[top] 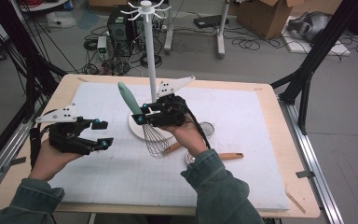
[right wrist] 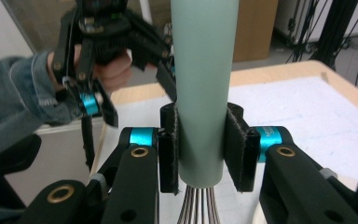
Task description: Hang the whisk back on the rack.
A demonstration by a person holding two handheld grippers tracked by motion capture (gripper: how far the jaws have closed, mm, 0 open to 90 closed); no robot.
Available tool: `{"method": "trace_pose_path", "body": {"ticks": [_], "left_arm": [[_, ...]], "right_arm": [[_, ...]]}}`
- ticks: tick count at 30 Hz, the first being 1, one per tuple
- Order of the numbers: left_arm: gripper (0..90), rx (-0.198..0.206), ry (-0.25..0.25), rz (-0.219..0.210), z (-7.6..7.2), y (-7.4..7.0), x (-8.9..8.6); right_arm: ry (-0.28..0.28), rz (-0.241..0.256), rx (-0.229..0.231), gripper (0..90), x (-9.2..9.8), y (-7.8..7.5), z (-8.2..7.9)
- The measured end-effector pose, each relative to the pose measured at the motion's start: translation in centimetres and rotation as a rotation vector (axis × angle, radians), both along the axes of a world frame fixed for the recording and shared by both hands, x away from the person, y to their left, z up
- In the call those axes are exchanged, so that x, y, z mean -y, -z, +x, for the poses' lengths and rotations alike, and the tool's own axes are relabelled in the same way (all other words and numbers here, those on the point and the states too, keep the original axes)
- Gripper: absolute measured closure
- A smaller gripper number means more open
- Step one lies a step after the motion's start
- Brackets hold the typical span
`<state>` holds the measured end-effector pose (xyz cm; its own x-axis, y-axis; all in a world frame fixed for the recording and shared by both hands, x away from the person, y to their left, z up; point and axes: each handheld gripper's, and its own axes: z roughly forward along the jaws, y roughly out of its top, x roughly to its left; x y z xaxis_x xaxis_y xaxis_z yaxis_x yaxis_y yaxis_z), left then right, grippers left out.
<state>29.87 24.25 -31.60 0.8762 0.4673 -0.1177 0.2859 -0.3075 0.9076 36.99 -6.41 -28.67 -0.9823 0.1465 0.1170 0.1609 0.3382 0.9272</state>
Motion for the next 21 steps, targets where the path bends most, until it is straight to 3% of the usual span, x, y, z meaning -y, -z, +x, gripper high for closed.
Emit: {"method": "trace_pose_path", "body": {"ticks": [5,21], "left_arm": [[30.2,-0.001,-0.008,0.009,0.2,0.0,-0.2],[26.5,-0.011,-0.036,0.024,0.5,0.5,-0.6]], "right_arm": [[0.017,0.031,0.001,69.4,0.2,-0.7,0.6],[0.08,0.065,0.007,69.4,0.2,-2.7,2.3]]}}
